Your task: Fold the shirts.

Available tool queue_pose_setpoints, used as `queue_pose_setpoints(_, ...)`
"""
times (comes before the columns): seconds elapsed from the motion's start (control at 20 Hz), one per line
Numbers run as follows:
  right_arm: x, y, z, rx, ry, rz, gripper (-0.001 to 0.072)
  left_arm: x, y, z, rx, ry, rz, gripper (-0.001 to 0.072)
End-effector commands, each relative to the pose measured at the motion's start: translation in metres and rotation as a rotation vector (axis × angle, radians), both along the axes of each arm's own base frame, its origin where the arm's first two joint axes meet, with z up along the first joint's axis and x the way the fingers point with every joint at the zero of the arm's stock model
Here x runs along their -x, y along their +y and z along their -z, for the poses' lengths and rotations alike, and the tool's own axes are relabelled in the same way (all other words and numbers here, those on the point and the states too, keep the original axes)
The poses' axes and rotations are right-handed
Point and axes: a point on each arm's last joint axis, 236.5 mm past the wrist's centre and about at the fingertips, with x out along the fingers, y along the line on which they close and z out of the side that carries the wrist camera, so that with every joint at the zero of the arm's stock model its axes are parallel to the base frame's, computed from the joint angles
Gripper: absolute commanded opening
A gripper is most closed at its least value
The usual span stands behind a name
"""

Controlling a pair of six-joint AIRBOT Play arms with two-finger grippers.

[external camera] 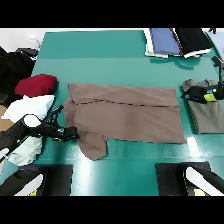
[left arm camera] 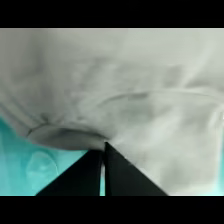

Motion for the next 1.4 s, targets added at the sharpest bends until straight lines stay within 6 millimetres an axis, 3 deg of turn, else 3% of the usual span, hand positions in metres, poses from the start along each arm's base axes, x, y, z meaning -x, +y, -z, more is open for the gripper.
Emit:
queue_pose_setpoints(0.0,0.059,-0.045,0.036,0.079,0.211,0.079,0.0389,-0.009,-0.001,-0.019,-0.005,-0.042,0.058,0.0024)
queue_pose_setpoints(0.05,0.08,-0.057,0.052,0.087,0.267,0.128,0.0393,-0.014,0.0,-0.024,-0.011,-0.061,0.064,0.0023)
queue_pose_setpoints(0.15,0.121,-0.065,0.086,0.024,0.376,0.239,0.058,-0.026,-0.001,-0.038,-0.014,-0.108,0.079,0.0023)
queue_pose_setpoints(0.3,0.161,-0.047,0.129,-0.137,0.527,0.336,0.0575,-0.038,-0.002,-0.052,-0.011,-0.156,0.085,0.0023)
queue_pose_setpoints(0.4,0.163,-0.028,0.146,-0.22,0.563,0.338,0.0525,-0.039,-0.002,-0.052,-0.013,-0.158,0.086,0.0024)
queue_pose_setpoints(0.6,0.143,-0.005,0.162,-0.261,0.563,0.279,0.0446,-0.038,0.002,-0.049,-0.037,-0.158,0.096,0.0024)
queue_pose_setpoints(0.65,0.138,-0.004,0.163,-0.242,0.557,0.251,0.0396,-0.036,0.004,-0.048,-0.046,-0.154,0.103,0.0024)
queue_pose_setpoints(0.7,0.13,-0.003,0.161,-0.222,0.541,0.223,0.0258,-0.032,0.006,-0.046,-0.056,-0.142,0.117,0.0023)
queue_pose_setpoints(0.85,0.122,-0.004,0.145,-0.134,0.498,0.128,0.0017,-0.018,0.016,-0.054,-0.102,-0.121,0.164,0.0021)
queue_pose_setpoints(0.95,0.129,-0.011,0.131,-0.03,0.466,0.073,0.0018,-0.007,0.032,-0.069,-0.166,-0.156,0.141,0.0021)
queue_pose_setpoints(1.15,0.147,-0.018,0.103,0.072,0.409,0.052,0.0017,0.044,0.045,-0.091,-0.202,-0.111,0.19,0.0023)
queue_pose_setpoints(1.25,0.141,-0.022,0.092,0.108,0.33,0.067,0.0016,0.046,0.045,-0.094,-0.201,-0.109,0.187,0.0022)
queue_pose_setpoints(1.35,0.135,-0.023,0.089,0.117,0.293,0.075,0.0015,0.028,0.044,-0.096,-0.201,-0.159,0.165,0.0022)
